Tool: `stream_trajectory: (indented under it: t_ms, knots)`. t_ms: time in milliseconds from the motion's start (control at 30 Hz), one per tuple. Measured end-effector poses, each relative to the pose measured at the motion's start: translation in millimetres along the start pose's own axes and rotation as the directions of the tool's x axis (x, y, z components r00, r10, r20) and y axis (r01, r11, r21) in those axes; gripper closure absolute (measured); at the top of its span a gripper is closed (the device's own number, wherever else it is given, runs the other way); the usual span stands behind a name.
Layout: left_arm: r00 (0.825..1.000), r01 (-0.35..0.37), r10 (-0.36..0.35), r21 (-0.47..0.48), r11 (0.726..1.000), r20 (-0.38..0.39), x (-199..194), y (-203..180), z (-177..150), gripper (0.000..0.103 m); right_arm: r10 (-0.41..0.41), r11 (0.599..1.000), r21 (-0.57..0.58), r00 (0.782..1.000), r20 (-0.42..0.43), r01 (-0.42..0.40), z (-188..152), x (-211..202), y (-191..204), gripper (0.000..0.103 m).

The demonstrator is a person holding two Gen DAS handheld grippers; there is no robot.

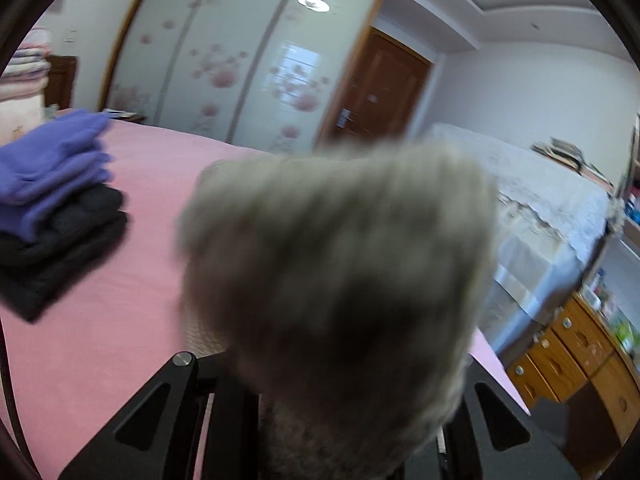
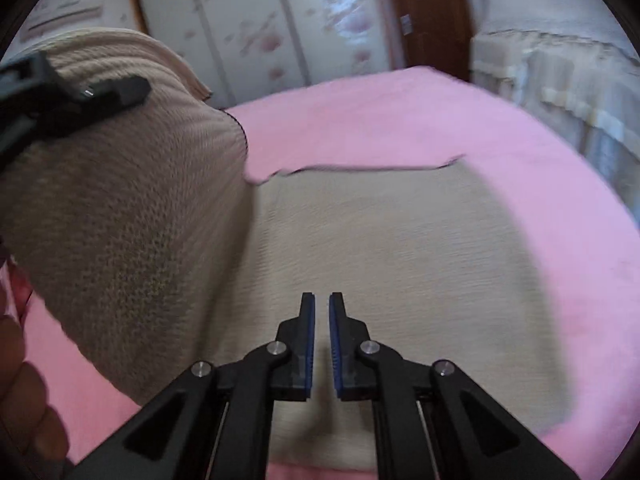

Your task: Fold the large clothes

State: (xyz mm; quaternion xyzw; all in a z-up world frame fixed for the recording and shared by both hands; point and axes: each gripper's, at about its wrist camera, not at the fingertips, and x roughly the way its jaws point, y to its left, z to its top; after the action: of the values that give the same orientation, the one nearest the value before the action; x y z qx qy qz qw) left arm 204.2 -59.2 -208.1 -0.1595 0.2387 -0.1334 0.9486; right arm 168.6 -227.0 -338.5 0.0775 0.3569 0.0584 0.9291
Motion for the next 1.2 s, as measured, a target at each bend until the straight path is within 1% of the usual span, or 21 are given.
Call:
stream_trajectory:
  t_ms: [133,200,267,333,367,433,500,533,567,600,667,733,767,800,833,867,967,1033,1100,1133,1200]
  knots:
    - [0.994,0.056,-0.050,0.067,0.996,-0.097,41,-44,-29,0.085,-0.116,0.993,0.033,0.993,0.005,0.116,-10,-19,-50,0.096]
    - [0.983,0.058,-0.033,0.136,0.989,-0.179,63,-62,-55,0.085,-0.153,0.987,0.051,0.988,-0.020,0.154,-19,-22,-72,0.096]
    - [0.965,0.032,0.029,0.228,0.973,-0.261,81,-72,-84,0.084,-0.168,0.982,0.077,0.985,-0.050,0.171,-28,-24,-91,0.096]
    - [0.957,0.024,0.060,0.283,0.959,-0.285,87,-74,-102,0.082,-0.174,0.980,0.091,0.983,-0.062,0.179,-35,-29,-102,0.096]
    - [0.956,0.019,0.076,0.318,0.948,-0.283,89,-75,-110,0.081,-0.171,0.979,0.098,0.983,-0.064,0.176,-38,-29,-105,0.096]
    - [0.960,0.024,0.071,0.332,0.943,-0.271,86,-75,-111,0.080,-0.163,0.980,0.107,0.984,-0.065,0.169,-43,-28,-106,0.096]
    - [0.958,0.038,0.054,0.311,0.950,-0.282,84,-73,-108,0.075,-0.160,0.980,0.112,0.985,-0.064,0.166,-43,-30,-105,0.096]
    - [0.955,0.055,0.034,0.292,0.955,-0.293,82,-72,-107,0.062,-0.158,0.979,0.116,0.985,-0.066,0.165,-41,-28,-104,0.096]
    - [0.948,0.098,-0.015,0.247,0.964,-0.317,78,-68,-102,0.053,-0.155,0.978,0.129,0.986,-0.066,0.162,-39,-29,-103,0.096]
    - [0.945,0.120,-0.044,0.220,0.968,-0.323,70,-61,-100,0.038,-0.147,0.978,0.140,0.987,-0.067,0.155,-37,-30,-103,0.095]
    - [0.942,0.159,-0.096,0.176,0.971,-0.322,51,-57,-96,0.031,-0.122,0.976,0.174,0.990,-0.071,0.133,-28,-31,-110,0.095]
    - [0.936,0.185,-0.130,0.145,0.972,-0.326,33,-55,-92,0.028,-0.086,0.973,0.208,0.995,-0.058,0.096,-21,-40,-114,0.092]
    - [0.934,0.203,-0.158,0.111,0.973,-0.321,18,-50,-88,0.028,-0.077,0.972,0.217,0.996,-0.051,0.086,-18,-45,-114,0.084]
    - [0.932,0.218,-0.183,0.080,0.973,-0.314,7,-45,-84,0.027,-0.066,0.971,0.229,0.997,-0.041,0.074,-14,-51,-114,0.071]
    - [0.933,0.234,-0.215,0.034,0.972,-0.290,-9,-36,-79,0.025,-0.050,0.969,0.243,0.998,-0.027,0.054,-9,-58,-114,0.066]
    - [0.938,0.236,-0.229,-0.004,0.972,-0.261,-24,-29,-72,0.018,-0.029,0.966,0.257,1.000,-0.011,0.031,-4,-64,-115,0.058]
    - [0.961,0.200,-0.214,-0.094,0.975,-0.173,-54,-5,-55,0.014,0.034,0.956,0.289,0.999,0.016,-0.038,13,-81,-112,0.053]
    - [0.973,0.155,-0.176,-0.142,0.978,-0.148,-65,15,-49,0.012,0.068,0.952,0.298,0.997,0.023,-0.072,22,-86,-108,0.047]
    - [0.982,0.069,-0.092,-0.144,0.987,-0.163,-62,31,-47,0.012,0.114,0.948,0.298,0.993,0.012,-0.112,32,-84,-101,0.040]
    - [0.982,0.023,-0.048,-0.136,0.990,-0.182,-58,37,-48,0.012,0.137,0.949,0.290,0.990,-0.014,-0.128,38,-76,-98,0.039]
    - [0.972,-0.058,0.031,-0.109,0.992,-0.234,-39,45,-50,0.012,0.142,0.959,0.257,0.988,-0.067,-0.121,44,-60,-91,0.039]
